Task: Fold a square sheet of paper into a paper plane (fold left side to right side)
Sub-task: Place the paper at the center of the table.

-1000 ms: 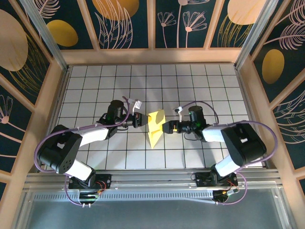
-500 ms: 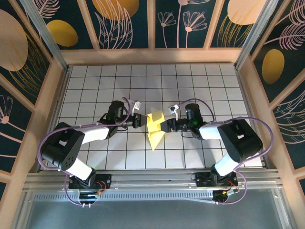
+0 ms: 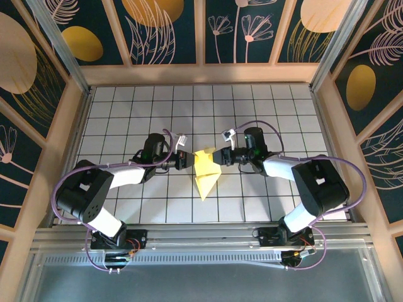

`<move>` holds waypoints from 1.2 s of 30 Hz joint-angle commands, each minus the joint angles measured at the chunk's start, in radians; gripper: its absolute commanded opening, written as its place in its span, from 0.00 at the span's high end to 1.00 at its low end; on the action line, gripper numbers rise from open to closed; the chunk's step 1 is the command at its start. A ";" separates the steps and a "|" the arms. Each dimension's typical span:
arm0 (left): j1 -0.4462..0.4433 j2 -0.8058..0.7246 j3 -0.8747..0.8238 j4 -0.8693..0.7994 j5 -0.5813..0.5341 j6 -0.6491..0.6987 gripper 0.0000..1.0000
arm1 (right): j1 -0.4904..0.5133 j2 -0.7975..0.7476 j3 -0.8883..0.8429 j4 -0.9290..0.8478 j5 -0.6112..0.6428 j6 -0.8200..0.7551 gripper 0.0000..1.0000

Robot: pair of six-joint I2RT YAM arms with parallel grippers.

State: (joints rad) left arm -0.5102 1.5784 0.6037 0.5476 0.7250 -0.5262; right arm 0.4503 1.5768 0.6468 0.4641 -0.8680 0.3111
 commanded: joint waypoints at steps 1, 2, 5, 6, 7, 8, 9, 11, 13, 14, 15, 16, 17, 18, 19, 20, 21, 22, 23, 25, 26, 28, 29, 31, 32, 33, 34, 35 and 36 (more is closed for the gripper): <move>0.004 0.012 -0.012 -0.003 0.007 0.034 1.00 | -0.007 0.017 0.034 -0.035 0.020 -0.016 0.80; 0.004 0.010 -0.013 -0.006 -0.003 0.032 0.98 | -0.007 0.020 0.036 -0.042 0.027 -0.017 0.83; 0.006 -0.010 -0.018 -0.018 -0.033 0.040 0.91 | -0.007 0.032 0.037 -0.063 0.048 -0.014 0.94; 0.006 -0.018 -0.017 -0.029 -0.043 0.044 0.85 | -0.007 0.038 0.037 -0.068 0.055 -0.009 0.97; 0.006 -0.026 -0.018 -0.044 -0.064 0.051 0.76 | -0.007 0.043 0.038 -0.071 0.056 -0.004 0.99; 0.006 -0.035 -0.018 -0.058 -0.083 0.056 0.70 | -0.005 0.046 0.037 -0.070 0.063 0.004 1.00; 0.007 -0.048 -0.020 -0.074 -0.108 0.062 0.64 | -0.004 0.048 0.038 -0.072 0.074 0.016 1.00; 0.007 -0.081 -0.029 -0.104 -0.170 0.070 0.55 | -0.004 0.056 0.044 -0.081 0.082 0.031 1.00; 0.007 -0.127 -0.043 -0.135 -0.238 0.080 0.50 | -0.001 0.067 0.057 -0.103 0.103 0.050 1.00; 0.006 -0.149 -0.045 -0.158 -0.270 0.086 0.49 | 0.000 0.073 0.064 -0.117 0.109 0.056 1.00; 0.007 -0.175 -0.048 -0.185 -0.304 0.097 0.48 | 0.001 0.080 0.072 -0.136 0.124 0.064 1.00; 0.006 -0.202 -0.051 -0.209 -0.338 0.107 0.47 | 0.003 0.085 0.080 -0.153 0.138 0.073 1.00; 0.006 -0.226 -0.056 -0.231 -0.362 0.113 0.46 | 0.002 0.087 0.087 -0.166 0.148 0.082 1.00; 0.003 -0.251 -0.058 -0.256 -0.387 0.120 0.46 | 0.003 0.090 0.095 -0.186 0.165 0.094 1.00; 0.000 -0.272 -0.060 -0.279 -0.408 0.123 0.46 | 0.002 0.092 0.106 -0.207 0.177 0.103 1.00; -0.008 -0.303 -0.059 -0.309 -0.431 0.127 0.46 | 0.003 0.091 0.117 -0.234 0.186 0.112 1.00; -0.021 -0.332 -0.057 -0.341 -0.457 0.134 0.45 | 0.003 0.090 0.126 -0.257 0.198 0.124 1.00; -0.040 -0.358 -0.053 -0.373 -0.490 0.138 0.45 | 0.003 0.087 0.132 -0.276 0.210 0.140 1.00; -0.060 -0.379 -0.048 -0.402 -0.517 0.142 0.45 | 0.003 0.086 0.135 -0.289 0.217 0.153 1.00; -0.108 -0.414 -0.032 -0.461 -0.569 0.139 0.45 | 0.003 0.086 0.146 -0.322 0.228 0.178 1.00; -0.128 -0.425 -0.024 -0.482 -0.588 0.132 0.44 | 0.004 0.089 0.153 -0.341 0.236 0.188 1.00; -0.176 -0.443 -0.013 -0.514 -0.609 0.105 0.44 | 0.004 0.094 0.162 -0.376 0.247 0.201 1.00; -0.195 -0.449 -0.012 -0.520 -0.618 0.089 0.44 | 0.004 0.094 0.162 -0.382 0.253 0.206 1.00; -0.251 -0.455 -0.010 -0.532 -0.648 0.061 0.44 | 0.004 0.096 0.159 -0.391 0.264 0.220 1.00; -0.278 -0.455 -0.007 -0.543 -0.671 0.055 0.44 | 0.005 0.096 0.160 -0.396 0.270 0.226 1.00; -0.308 -0.448 0.000 -0.556 -0.697 0.049 0.44 | 0.007 0.096 0.157 -0.397 0.273 0.234 1.00; -0.336 -0.437 0.009 -0.572 -0.720 0.044 0.44 | 0.006 0.095 0.156 -0.399 0.271 0.240 1.00; -0.360 -0.424 0.017 -0.583 -0.737 0.040 0.44 | 0.006 0.095 0.154 -0.397 0.273 0.245 1.00; -0.386 -0.405 0.029 -0.596 -0.759 0.036 0.44 | 0.007 0.095 0.154 -0.396 0.273 0.250 1.00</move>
State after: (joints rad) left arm -0.8501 1.1481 0.5865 0.0177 0.0570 -0.4580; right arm 0.4515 1.6596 0.7849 0.0978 -0.6178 0.5285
